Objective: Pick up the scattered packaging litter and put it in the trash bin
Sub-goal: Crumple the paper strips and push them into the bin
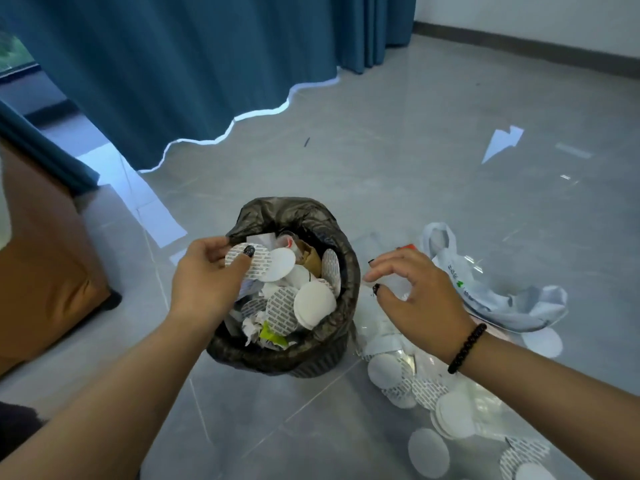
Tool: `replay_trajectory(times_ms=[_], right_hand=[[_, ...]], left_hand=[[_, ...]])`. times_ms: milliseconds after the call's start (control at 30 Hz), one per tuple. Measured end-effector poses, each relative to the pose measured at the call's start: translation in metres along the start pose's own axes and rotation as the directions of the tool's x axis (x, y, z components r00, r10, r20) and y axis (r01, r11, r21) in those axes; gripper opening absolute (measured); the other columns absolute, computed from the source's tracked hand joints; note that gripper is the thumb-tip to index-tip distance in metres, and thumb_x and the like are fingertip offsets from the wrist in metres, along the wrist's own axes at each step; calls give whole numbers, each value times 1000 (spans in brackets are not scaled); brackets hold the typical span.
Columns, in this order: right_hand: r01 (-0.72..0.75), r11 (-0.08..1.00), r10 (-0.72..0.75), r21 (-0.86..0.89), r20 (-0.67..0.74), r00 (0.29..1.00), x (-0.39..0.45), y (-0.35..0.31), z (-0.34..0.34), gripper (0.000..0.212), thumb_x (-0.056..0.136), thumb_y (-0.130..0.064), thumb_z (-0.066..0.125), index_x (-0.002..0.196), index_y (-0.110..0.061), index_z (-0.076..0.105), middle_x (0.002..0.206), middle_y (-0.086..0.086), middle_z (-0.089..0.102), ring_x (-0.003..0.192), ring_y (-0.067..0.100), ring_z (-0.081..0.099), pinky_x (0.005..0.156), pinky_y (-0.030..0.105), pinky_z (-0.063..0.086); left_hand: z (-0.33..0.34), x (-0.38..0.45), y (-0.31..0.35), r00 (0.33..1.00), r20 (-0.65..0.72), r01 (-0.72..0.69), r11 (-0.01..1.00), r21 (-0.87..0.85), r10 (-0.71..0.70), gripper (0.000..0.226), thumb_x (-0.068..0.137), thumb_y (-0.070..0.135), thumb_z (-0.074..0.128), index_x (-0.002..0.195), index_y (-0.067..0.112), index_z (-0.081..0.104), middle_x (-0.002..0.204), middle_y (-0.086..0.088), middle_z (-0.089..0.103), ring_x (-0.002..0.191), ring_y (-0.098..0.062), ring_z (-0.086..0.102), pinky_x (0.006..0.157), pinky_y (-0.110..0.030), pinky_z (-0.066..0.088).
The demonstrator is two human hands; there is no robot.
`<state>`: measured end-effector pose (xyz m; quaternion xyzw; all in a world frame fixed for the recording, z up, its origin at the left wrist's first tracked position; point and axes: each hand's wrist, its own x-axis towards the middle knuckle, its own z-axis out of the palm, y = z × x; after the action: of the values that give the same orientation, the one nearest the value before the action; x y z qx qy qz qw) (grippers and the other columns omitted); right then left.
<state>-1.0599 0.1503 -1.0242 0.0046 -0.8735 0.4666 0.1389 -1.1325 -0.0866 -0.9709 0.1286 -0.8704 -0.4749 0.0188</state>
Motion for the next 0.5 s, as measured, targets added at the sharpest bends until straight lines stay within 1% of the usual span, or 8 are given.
replay_trajectory(times_ms=[67,133,167,233,267,333,433,500], right_hand=[[-112,993,111,-38,-24,994,-1,20,-8,26,77,-2,66,84,-27,65,100,-6,61,101,6,50,90,13,35],[-260,956,258,-136,-33,966,-1,49,-17,23,77,-5,65,93,-21,65,104,2,60,105,18,52,87,20,35],[-342,918,342,-201,-35,939,-1,65,-22,25,78,-7,65,101,-17,64,109,7,59,108,23,51,86,21,35],[-456,816,473,-355,-43,880,-2,91,-30,41,80,-17,65,119,-13,55,121,12,52,114,30,46,92,31,38],[-473,760,503,-447,-56,862,-3,102,-34,50,80,-24,66,126,-14,50,125,13,49,116,31,44,94,36,38],[-444,641,523,-626,-66,850,-3,123,-43,64,78,-38,67,132,-16,41,129,11,47,119,31,41,97,39,35],[-343,446,624,-827,13,781,-5,152,-57,70,72,-52,63,129,-21,36,124,4,51,119,26,43,102,43,29],[-257,346,687,-902,57,725,-8,167,-64,61,75,-45,59,126,-22,35,116,-1,57,114,23,50,108,47,22]], left_hand=[[3,-4,3,996,-1,-85,988,129,86,45,81,30,69,123,20,56,111,-1,64,103,-20,61,91,-36,50],[9,-9,9,986,52,-169,943,287,160,51,72,51,63,119,31,57,117,-2,61,108,-25,58,92,-46,51],[12,-13,13,977,94,-212,915,343,191,49,70,55,60,115,35,58,118,-2,60,110,-28,56,91,-49,51],[20,-22,20,952,176,-301,878,372,252,36,77,48,63,111,35,60,122,-3,56,117,-31,50,95,-44,46],[24,-27,24,936,211,-345,862,372,283,31,82,40,64,111,33,61,128,-2,51,124,-29,43,99,-36,39],[30,-34,26,914,241,-397,836,378,325,27,85,24,65,111,31,59,140,3,39,135,-21,26,100,-23,23],[36,-41,29,875,281,-478,797,369,394,32,85,17,66,107,38,54,144,6,35,137,-16,19,99,-22,16],[37,-42,31,864,300,-494,793,357,404,33,85,17,66,108,38,55,143,8,35,136,-13,19,99,-23,17]])
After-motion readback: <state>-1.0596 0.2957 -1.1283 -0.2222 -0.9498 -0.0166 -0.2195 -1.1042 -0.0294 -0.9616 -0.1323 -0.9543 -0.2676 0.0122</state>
